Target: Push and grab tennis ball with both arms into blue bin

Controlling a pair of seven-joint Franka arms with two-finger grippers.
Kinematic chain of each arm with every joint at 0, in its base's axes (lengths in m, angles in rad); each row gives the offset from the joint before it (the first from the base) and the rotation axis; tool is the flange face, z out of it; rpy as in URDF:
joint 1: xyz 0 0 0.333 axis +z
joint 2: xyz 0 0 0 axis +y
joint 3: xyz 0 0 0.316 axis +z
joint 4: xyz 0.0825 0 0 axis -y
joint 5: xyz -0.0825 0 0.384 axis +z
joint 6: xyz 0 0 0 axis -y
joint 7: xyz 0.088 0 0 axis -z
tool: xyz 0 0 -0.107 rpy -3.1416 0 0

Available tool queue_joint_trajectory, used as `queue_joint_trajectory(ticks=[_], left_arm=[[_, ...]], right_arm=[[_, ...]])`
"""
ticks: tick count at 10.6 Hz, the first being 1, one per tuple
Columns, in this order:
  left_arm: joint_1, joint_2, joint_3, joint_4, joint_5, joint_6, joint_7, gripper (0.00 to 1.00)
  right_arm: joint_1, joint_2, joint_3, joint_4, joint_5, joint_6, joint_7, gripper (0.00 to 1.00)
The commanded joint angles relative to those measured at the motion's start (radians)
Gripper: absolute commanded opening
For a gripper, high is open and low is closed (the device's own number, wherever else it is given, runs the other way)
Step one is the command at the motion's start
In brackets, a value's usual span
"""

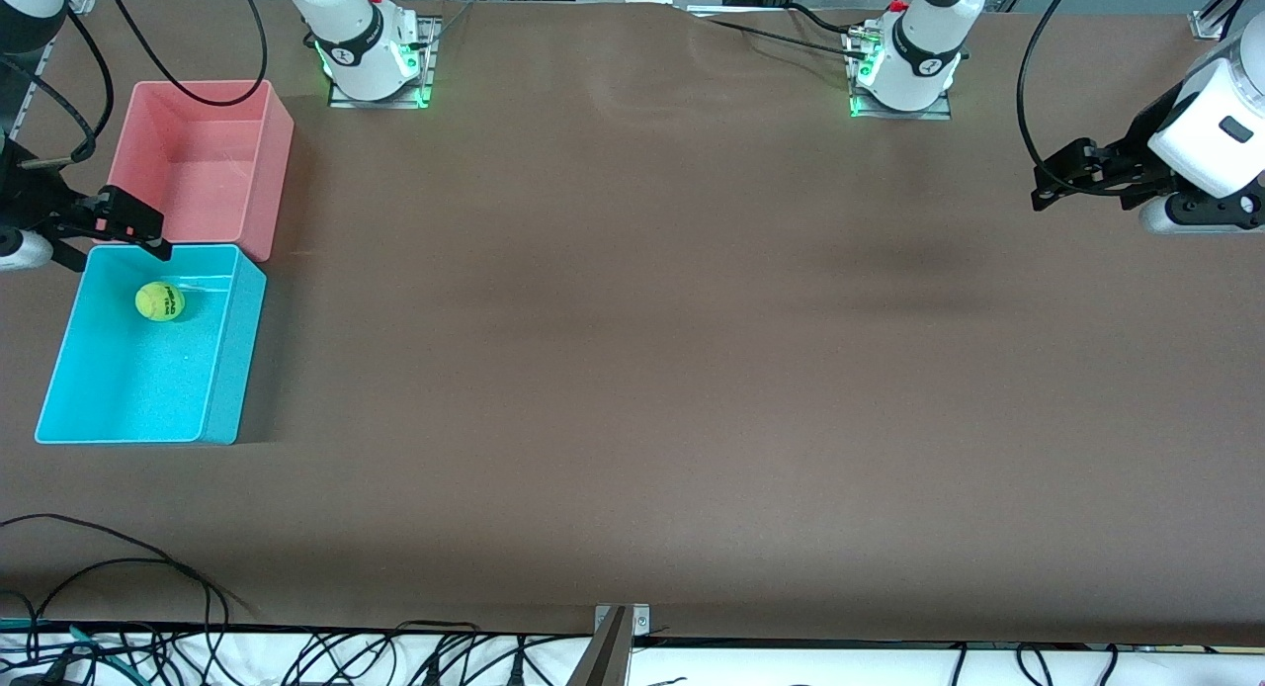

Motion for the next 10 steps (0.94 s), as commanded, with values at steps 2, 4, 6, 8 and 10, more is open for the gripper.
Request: queue_joint_trajectory(ticks=[2,4,6,8,10], left_arm=[[-0.005,0.007,0.002,0.030,-0.020,-0.025,-0.011,1.00],[-0.005,0.007,0.002,0.030,-0.020,-0.025,-0.011,1.00],[-0.003,0.007,0.004,0.030,-0.020,-0.025,-0.011,1.00],[-0.005,0.005,0.002,0.030,-0.020,-0.025,-0.011,1.00],[-0.005,0.005,0.002,0.030,-0.020,-0.025,-0.011,1.00]], right_arm=[[0.008,-0.015,-0.010,-0.001,0.016,0.002,0.050,1.00],[0.008,-0.015,-0.008,-0.001,0.015,0.000,0.052,1.00],[0.008,-0.015,-0.010,-0.001,0.012,-0.007,0.052,1.00],[0.008,-0.016,-0.010,-0.001,0.012,-0.029,0.053,1.00],[0.008,-0.016,-0.010,-0.003,0.002,-0.036,0.059,1.00]])
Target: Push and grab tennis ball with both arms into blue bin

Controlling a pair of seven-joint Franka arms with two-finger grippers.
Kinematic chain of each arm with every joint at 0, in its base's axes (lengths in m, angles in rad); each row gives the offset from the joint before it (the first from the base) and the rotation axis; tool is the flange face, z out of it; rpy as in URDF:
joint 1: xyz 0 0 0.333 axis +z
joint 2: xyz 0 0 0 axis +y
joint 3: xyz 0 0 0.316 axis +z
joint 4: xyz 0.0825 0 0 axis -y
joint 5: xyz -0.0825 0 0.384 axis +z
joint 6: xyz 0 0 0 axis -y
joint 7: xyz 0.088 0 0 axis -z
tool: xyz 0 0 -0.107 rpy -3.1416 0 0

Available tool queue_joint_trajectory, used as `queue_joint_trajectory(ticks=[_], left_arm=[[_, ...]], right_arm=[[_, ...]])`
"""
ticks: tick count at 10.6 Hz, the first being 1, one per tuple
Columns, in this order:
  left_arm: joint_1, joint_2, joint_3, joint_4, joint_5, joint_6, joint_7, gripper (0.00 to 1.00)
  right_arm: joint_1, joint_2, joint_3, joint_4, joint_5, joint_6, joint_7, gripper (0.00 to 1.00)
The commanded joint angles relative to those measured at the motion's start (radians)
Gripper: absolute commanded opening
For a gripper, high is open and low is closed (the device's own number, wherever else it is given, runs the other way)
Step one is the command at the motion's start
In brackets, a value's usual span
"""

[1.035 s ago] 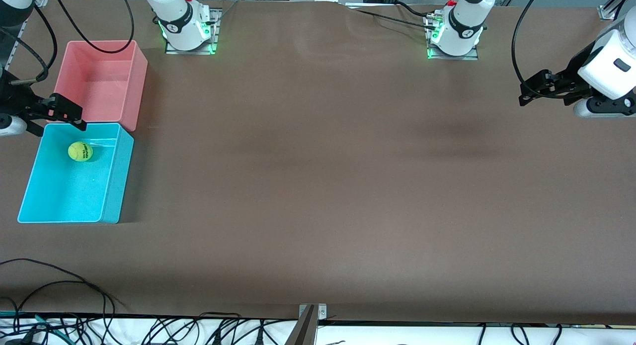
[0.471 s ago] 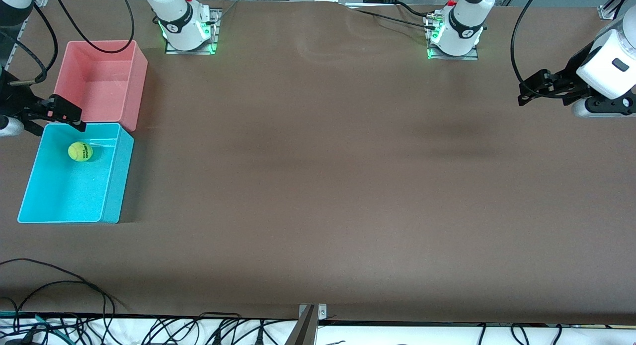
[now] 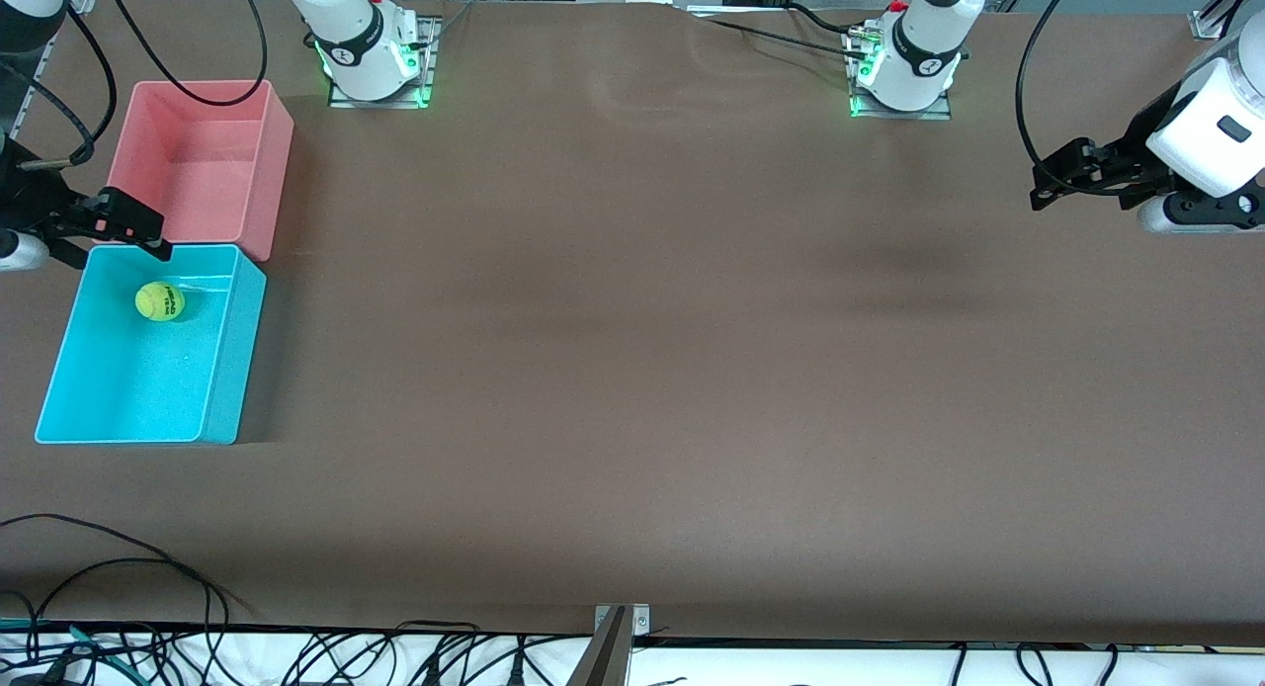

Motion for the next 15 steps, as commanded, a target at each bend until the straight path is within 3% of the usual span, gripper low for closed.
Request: queue_joint_trajectory(ticks=[1,15], left_arm=[[-0.005,0.005,0.004,0.029,-0.020,-0.025,-0.010,1.00],[0.003,0.007,0.007,0.028,-0.020,-0.025,-0.009,1.00]], right_arm=[[0.008,-0.015,-0.009,-0.004,0.001,-0.052,0.014,1.00],[-0.001,-0.018,0.003,-0.004,-0.012,-0.065,-0.029,1.00]])
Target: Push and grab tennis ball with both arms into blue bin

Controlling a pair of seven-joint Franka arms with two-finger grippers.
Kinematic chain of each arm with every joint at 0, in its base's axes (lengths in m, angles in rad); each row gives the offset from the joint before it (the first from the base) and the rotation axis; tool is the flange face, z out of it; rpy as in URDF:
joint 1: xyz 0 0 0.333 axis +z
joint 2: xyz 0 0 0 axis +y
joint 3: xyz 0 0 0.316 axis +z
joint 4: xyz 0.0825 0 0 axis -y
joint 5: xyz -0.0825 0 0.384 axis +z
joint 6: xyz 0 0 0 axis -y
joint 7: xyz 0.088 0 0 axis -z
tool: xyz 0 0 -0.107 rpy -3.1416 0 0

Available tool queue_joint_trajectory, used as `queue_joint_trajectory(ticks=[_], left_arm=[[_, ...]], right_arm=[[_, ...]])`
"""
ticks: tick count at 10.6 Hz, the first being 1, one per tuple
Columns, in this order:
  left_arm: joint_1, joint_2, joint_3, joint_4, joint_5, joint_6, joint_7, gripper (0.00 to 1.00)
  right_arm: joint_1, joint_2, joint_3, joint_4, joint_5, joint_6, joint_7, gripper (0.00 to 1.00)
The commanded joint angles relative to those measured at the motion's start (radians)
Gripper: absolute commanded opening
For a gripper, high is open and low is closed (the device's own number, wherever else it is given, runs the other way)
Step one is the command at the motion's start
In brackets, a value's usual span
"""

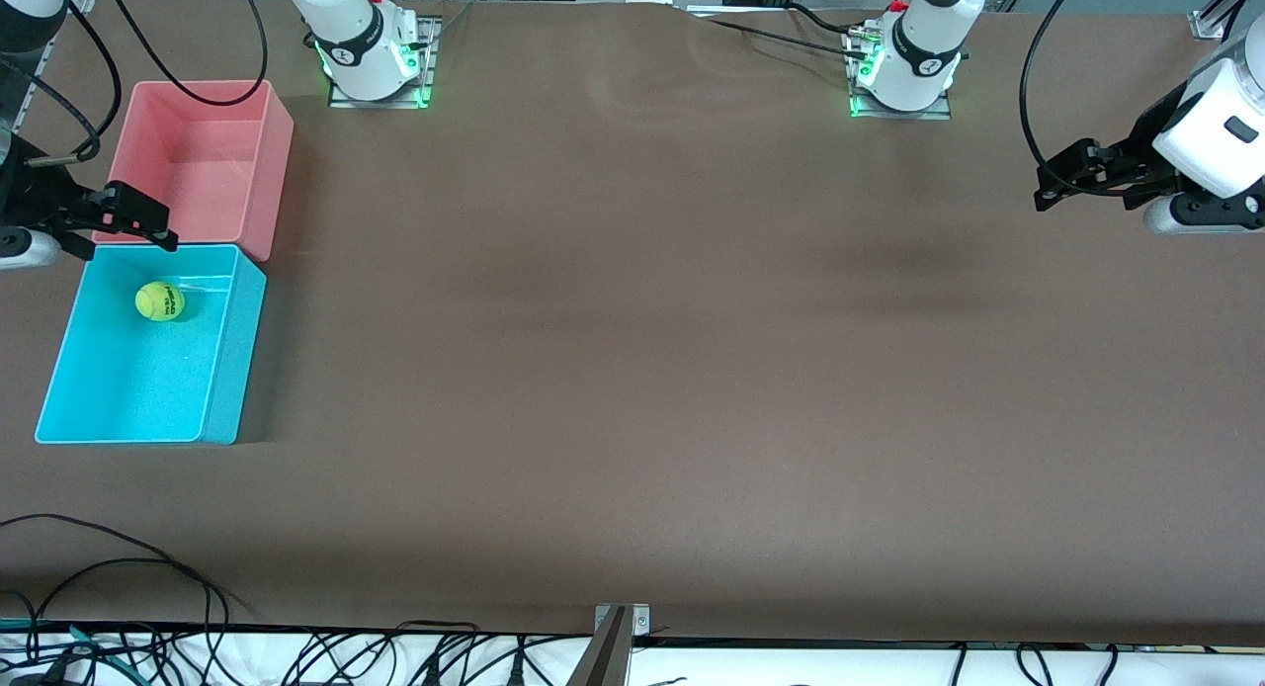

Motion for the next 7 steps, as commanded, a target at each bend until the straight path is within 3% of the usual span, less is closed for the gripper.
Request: queue_joint_trajectory(ticks=[1,7], left_arm=[[0.002,0.007,0.002,0.027,-0.020,-0.025,-0.009,1.00],[-0.001,0.007,0.001,0.027,-0.021,-0.025,-0.009,1.00]], right_arm=[[0.001,-0.018,0.001,-0.002,-0.008,-0.019,-0.017,1.00],[0.002,-0.011,0.000,0.006,-0.005,-0.023,-0.020,1.00]])
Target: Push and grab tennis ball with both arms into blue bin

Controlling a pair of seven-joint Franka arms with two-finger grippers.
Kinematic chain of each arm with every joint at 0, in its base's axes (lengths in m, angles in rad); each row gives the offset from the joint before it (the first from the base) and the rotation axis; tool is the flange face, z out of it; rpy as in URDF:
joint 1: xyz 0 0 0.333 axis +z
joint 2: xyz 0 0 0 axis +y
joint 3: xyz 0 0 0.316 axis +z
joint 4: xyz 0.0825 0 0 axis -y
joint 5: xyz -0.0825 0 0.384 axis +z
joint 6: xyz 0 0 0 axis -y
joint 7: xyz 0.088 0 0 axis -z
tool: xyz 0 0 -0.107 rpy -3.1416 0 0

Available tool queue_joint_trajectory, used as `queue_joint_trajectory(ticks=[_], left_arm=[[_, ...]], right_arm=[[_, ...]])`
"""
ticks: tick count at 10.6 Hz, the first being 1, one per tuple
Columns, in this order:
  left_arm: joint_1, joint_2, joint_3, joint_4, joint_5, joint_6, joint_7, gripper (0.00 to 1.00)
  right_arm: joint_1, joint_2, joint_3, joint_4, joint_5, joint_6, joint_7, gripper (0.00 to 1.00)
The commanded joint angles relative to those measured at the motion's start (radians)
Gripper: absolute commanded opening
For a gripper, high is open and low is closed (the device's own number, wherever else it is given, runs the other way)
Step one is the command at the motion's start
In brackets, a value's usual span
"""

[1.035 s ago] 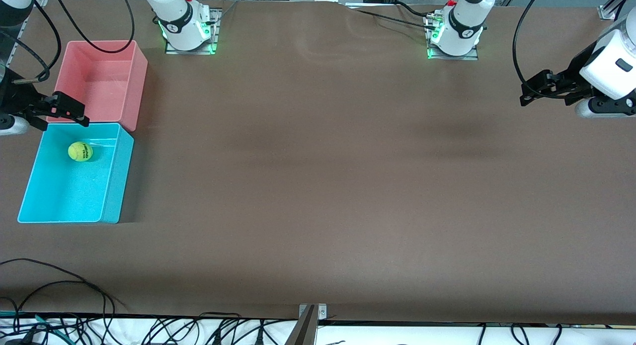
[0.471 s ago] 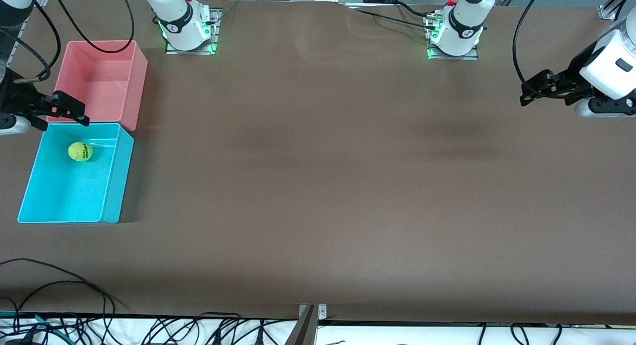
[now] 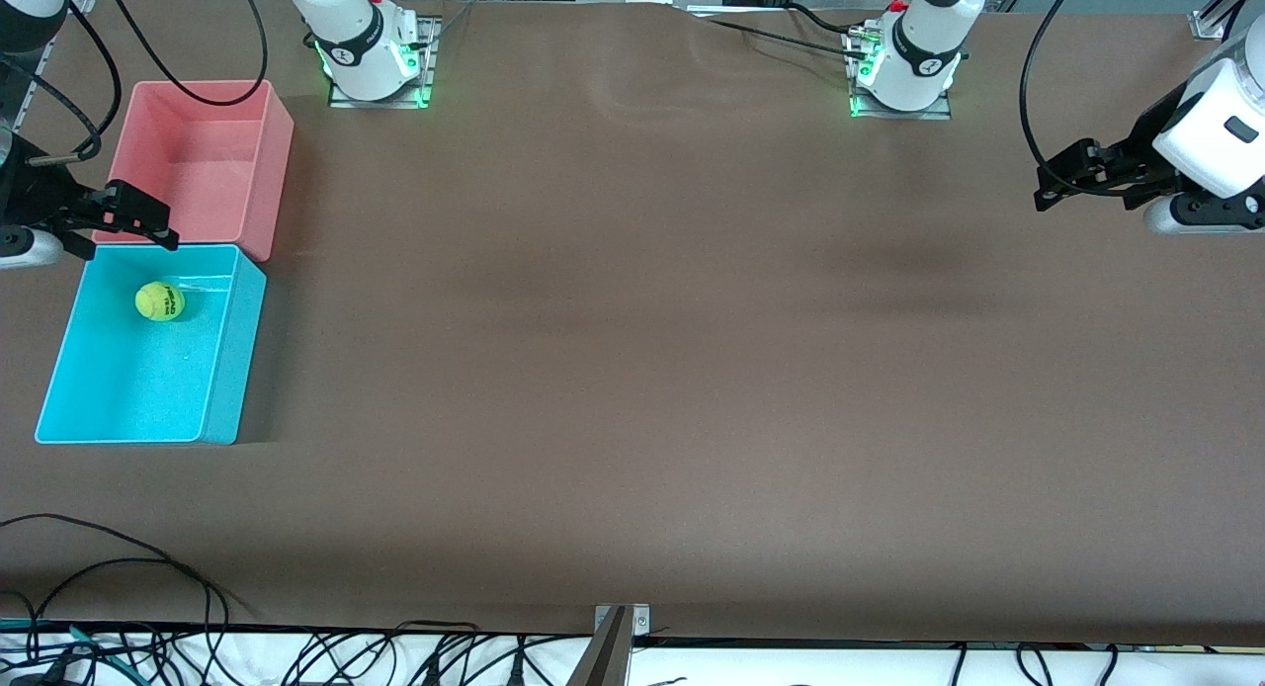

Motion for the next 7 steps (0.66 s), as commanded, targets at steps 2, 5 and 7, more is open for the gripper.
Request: queue_joint_trajectory(ticks=[2,5,7], left_arm=[[-0.004,0.007,-0.001,0.027,-0.021,-0.025,-0.010,1.00],[0.007,0.008,0.002,0.026,-0.020,-0.037,-0.007,1.00],[0.000,0.008,0.001,0.027,-0.020,-0.037,-0.010,1.00]], right_arm=[[0.004,-0.011,-0.001,0.006,-0.002,-0.018,-0.009,1.00],[-0.003,-0.010,-0.005,0.010,0.005,-0.014,0.009,1.00],[-0.003,-0.002,-0.007,0.018,0.002,-0.017,0.029,1.00]])
